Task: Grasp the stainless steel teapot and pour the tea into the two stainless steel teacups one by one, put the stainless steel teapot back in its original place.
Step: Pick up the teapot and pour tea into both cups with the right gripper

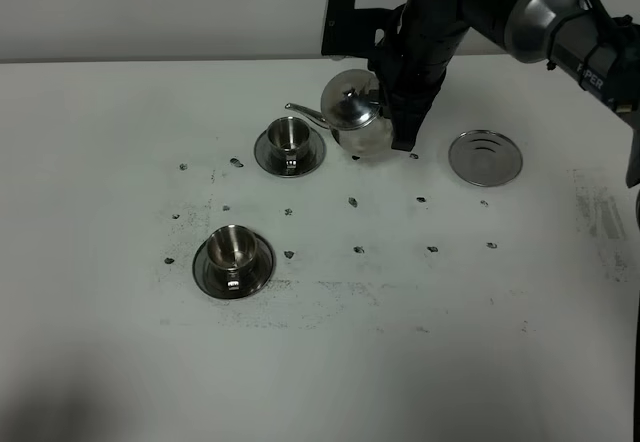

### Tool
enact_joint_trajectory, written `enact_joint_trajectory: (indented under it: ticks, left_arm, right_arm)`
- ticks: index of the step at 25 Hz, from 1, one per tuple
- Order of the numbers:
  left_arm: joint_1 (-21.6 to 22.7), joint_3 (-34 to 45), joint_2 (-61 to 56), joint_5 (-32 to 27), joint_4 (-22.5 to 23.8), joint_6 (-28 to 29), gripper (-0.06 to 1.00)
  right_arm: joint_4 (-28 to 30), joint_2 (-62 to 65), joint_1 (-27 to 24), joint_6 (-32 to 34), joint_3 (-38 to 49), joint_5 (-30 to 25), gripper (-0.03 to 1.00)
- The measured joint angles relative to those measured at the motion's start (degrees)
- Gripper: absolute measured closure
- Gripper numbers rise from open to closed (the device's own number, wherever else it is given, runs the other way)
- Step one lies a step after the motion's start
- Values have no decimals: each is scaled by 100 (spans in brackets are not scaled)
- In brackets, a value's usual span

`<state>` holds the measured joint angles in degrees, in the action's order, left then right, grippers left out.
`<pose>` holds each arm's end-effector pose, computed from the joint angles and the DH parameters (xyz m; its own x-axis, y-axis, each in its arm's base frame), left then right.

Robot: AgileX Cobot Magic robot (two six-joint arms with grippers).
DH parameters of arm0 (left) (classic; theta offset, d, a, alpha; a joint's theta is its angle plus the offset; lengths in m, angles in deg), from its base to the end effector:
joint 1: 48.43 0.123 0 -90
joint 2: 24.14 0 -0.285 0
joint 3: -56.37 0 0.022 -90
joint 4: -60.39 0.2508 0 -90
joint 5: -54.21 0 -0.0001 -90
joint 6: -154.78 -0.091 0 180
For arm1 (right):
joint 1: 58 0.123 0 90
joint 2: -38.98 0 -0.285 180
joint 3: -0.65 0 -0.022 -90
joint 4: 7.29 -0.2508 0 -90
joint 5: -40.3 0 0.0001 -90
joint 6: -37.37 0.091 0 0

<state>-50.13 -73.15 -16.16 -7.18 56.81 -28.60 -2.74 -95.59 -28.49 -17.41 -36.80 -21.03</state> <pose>-0.0013 -0.0050 0.2673 -0.4943 0.0437 -0.8682 0.0916 0.9958 -0.0020 0.4252 0.2334 0.2324 -0.0478 -0.9880 -0.1467 -0.9339 0.0963 -0.3442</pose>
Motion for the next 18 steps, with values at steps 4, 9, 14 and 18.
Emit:
enact_joint_trajectory:
  ticks: [4,9,14,18]
  left_arm:
    - [0,0,0,0,0,0,31]
    - [0,0,0,0,0,0,31]
    - [0,0,0,0,0,0,31]
    - [0,0,0,0,0,0,31]
  right_arm:
    - [74,-75,35,-213,0,33,76]
    - [413,-75,47,-274,-36,300,76]
    - [583,-119,52,-568,-40,444,76]
    - [722,-247,69,-692,-40,485,76]
